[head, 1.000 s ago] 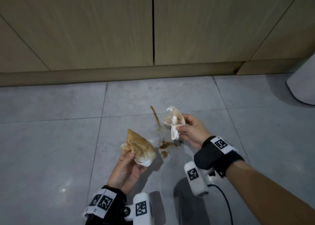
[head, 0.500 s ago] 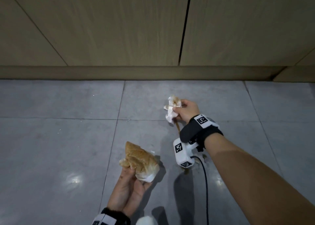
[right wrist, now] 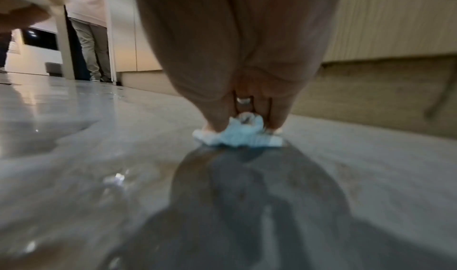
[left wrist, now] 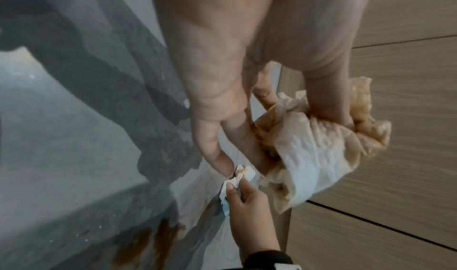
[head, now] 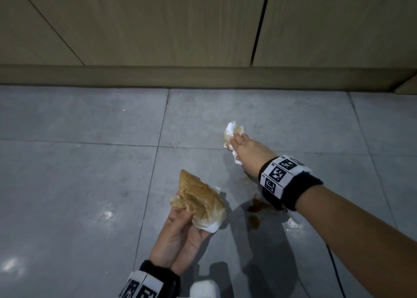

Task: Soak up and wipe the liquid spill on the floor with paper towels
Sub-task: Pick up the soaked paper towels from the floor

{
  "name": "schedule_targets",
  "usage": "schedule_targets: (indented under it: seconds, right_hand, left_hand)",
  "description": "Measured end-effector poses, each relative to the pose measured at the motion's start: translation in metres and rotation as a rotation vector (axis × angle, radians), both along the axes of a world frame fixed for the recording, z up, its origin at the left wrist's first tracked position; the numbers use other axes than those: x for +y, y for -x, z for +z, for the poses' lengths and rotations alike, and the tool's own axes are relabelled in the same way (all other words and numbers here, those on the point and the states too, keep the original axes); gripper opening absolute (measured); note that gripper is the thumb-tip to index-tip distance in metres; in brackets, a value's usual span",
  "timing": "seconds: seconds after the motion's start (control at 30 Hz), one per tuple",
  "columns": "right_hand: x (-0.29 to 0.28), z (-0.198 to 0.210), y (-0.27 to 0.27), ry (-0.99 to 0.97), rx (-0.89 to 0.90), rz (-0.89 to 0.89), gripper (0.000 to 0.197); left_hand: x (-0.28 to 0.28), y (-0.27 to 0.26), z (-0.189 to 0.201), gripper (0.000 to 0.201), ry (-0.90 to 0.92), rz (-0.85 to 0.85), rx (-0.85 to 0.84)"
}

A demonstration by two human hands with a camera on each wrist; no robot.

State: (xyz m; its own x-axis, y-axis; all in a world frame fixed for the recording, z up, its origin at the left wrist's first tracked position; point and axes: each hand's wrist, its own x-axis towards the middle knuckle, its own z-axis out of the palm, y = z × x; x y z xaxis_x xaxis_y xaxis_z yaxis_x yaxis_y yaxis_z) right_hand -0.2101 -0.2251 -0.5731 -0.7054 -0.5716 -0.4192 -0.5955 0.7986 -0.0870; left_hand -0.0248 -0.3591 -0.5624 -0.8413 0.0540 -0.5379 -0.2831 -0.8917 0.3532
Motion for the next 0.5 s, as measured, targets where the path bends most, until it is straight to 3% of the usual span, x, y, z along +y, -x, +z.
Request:
schedule_targets:
  seconds: [0.2, 0.33, 0.5]
  right_hand:
    - [-0.009, 0.006, -0.008, -0.028, 0.018, -0.057, 0.049]
    - [-0.009, -0.003, -0.031, -0.054, 0.023, -0.107, 0.049]
    - [-0.015, 0.021, -0.036, -0.043, -0.001, -0.188, 0.046]
  left_hand:
    - [0.002, 0.007, 0.015, 0.118, 0.01, 0.024, -0.028]
    - [-0.004, 0.002, 0.008, 0.106, -0.012, 0.054, 0.006]
    - [0.001, -0.009, 0.024, 0.107, 0.035, 0.047, -0.038]
